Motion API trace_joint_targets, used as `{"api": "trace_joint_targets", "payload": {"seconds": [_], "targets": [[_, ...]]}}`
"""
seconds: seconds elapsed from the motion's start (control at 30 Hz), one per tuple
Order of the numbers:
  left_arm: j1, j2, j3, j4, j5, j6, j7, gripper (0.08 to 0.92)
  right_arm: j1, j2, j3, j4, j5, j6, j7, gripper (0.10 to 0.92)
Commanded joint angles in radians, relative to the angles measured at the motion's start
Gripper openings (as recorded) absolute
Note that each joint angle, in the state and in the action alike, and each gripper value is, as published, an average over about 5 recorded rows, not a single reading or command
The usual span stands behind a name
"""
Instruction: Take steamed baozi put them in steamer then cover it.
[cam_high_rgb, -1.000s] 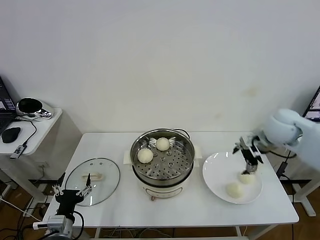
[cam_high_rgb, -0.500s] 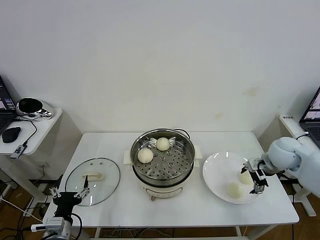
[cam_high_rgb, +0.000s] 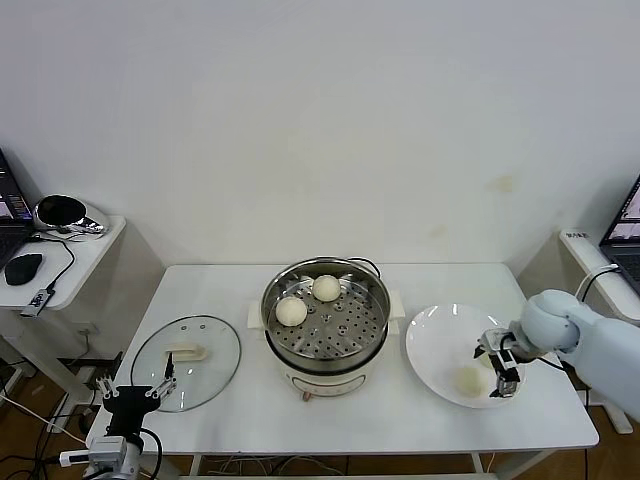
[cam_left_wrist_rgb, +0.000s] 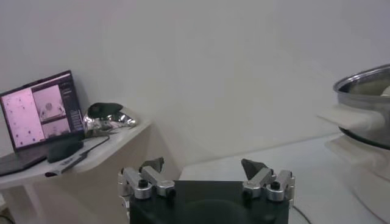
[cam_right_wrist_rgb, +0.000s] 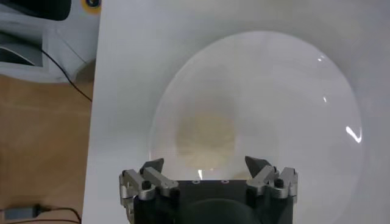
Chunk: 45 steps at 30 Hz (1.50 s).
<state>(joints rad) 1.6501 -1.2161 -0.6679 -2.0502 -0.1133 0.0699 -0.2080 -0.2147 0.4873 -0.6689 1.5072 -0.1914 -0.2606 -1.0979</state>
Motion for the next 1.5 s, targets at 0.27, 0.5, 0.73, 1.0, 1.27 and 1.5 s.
{"api": "trace_joint_targets", "payload": {"seconds": [0.27, 0.5, 0.73, 1.0, 1.27, 1.5], "targets": [[-0.001, 0.0, 0.0, 0.004, 0.0, -0.001, 0.0, 0.823, -0.036, 0.051, 0.017, -0.037, -0.02, -0.012, 0.005, 0.781], [-0.004, -0.002, 0.004, 0.007, 0.0, -0.001, 0.0, 0.823, -0.036, 0.058, 0.014, -0.045, -0.024, -0.018, 0.002, 0.704], [-0.003, -0.001, 0.003, 0.005, 0.0, -0.001, 0.0, 0.823, -0.012, 0.055, 0.006, -0.041, -0.018, -0.02, -0.005, 0.612], [-0.006, 0.001, 0.006, 0.0, -0.001, -0.001, 0.001, 0.823, 0.2, 0.015, -0.105, 0.001, 0.069, -0.024, -0.036, 0.594], [-0.01, 0.008, 0.008, -0.004, -0.006, 0.0, 0.0, 0.823, 0.493, 0.015, -0.191, 0.032, 0.195, -0.033, -0.058, 0.587], [-0.016, 0.014, 0.01, 0.0, -0.011, -0.001, 0.0, 0.823, 0.802, 0.158, -0.329, -0.004, 0.327, -0.029, -0.058, 0.594]]}}
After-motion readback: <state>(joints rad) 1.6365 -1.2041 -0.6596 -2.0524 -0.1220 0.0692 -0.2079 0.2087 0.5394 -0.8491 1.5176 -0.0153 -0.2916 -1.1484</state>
